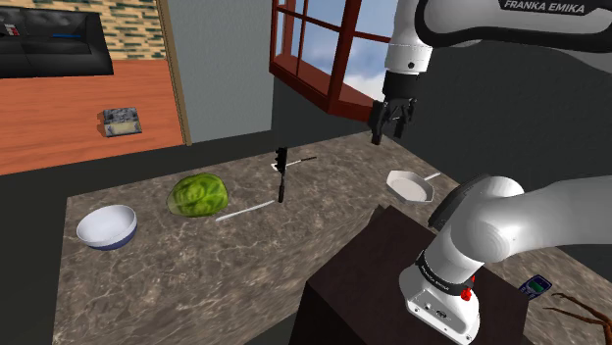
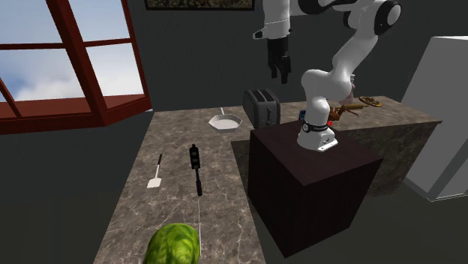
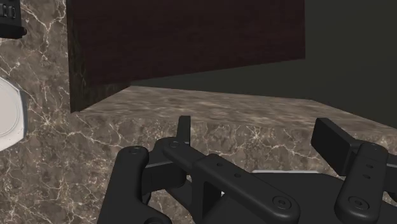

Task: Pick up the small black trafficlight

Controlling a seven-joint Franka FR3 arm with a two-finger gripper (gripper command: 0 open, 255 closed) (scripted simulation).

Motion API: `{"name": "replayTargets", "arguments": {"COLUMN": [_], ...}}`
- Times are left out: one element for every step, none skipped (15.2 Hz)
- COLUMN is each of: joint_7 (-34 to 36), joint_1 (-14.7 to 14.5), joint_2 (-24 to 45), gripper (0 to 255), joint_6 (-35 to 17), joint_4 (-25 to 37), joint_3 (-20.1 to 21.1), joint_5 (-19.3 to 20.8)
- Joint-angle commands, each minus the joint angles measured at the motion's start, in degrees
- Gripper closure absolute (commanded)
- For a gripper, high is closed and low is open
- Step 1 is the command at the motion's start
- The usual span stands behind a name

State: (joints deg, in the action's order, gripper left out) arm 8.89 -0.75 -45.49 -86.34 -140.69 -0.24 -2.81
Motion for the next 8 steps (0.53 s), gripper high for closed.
{"name": "replayTargets", "arguments": {"joint_7": [0.0, -0.47, -0.93, -1.39, -1.84, -2.28, -2.71, -3.14], "joint_1": [0.0, -0.05, -0.1, -0.15, -0.2, -0.26, -0.32, -0.38], "joint_2": [0.0, 2.11, 4.25, 6.43, 8.65, 10.89, 13.15, 15.43], "gripper": [0, 0, 0, 0, 0, 0, 0, 0], "joint_6": [0.0, -1.75, -3.46, -5.12, -6.72, -8.27, -9.77, -11.2], "joint_4": [0.0, 0.27, 0.63, 1.08, 1.61, 2.22, 2.91, 3.69], "joint_3": [0.0, -0.15, -0.3, -0.44, -0.58, -0.7, -0.83, -0.95], "joint_5": [0.0, 0.14, 0.28, 0.39, 0.49, 0.58, 0.66, 0.72]}}
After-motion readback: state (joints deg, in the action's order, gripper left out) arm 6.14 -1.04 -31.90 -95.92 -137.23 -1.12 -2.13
